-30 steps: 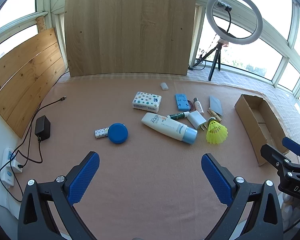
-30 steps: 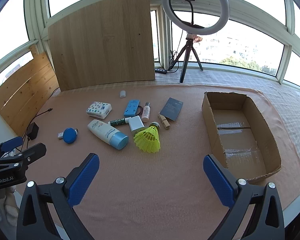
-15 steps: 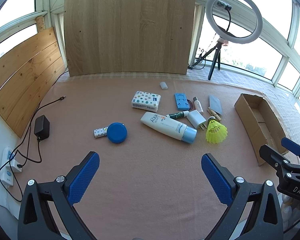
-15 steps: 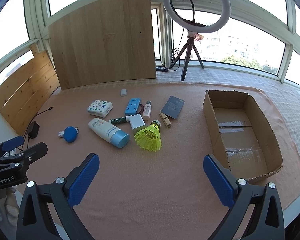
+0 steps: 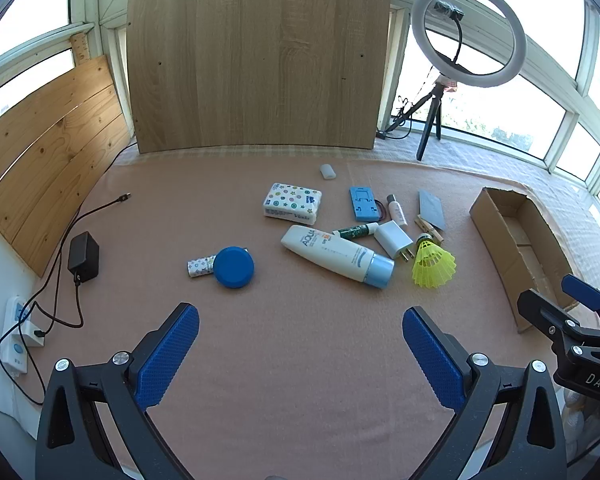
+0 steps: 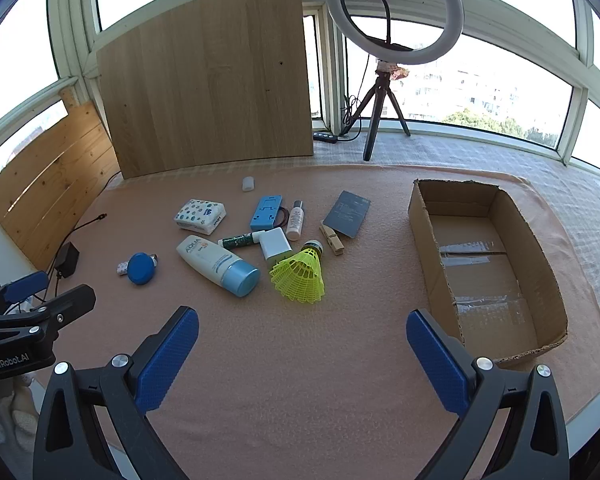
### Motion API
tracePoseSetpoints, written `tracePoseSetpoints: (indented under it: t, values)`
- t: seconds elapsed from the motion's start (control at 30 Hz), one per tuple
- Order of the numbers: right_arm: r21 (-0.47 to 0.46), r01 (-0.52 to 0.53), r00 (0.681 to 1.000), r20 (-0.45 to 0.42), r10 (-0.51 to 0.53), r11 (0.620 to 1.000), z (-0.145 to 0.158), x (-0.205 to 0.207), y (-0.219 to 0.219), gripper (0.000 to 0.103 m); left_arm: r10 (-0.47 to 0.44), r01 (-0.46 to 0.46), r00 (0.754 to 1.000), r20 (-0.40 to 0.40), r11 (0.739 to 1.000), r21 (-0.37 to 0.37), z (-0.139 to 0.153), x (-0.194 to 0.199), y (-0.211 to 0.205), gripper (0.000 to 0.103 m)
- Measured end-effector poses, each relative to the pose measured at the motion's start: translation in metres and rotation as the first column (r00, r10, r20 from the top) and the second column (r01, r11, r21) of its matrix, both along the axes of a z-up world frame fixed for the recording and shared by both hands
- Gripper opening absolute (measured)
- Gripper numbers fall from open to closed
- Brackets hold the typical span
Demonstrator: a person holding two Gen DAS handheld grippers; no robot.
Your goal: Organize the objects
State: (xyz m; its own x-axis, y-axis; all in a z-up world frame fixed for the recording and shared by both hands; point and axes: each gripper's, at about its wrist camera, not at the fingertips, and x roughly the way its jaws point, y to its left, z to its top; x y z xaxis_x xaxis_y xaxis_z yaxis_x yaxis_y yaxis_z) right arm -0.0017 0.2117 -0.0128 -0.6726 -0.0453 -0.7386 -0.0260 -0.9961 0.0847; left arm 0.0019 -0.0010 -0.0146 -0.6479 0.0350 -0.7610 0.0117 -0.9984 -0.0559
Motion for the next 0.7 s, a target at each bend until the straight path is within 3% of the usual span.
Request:
tracePoseSetpoints:
  t: [0.7]
  values:
    - [-0.008,0.008,1.000,0.019,-0.008,1.000,-0.005,-0.007,0.003,0.103,-0.013,0.013,1.000,0.016,1.000,-0.004,-0.002,-0.012,0.001,0.103]
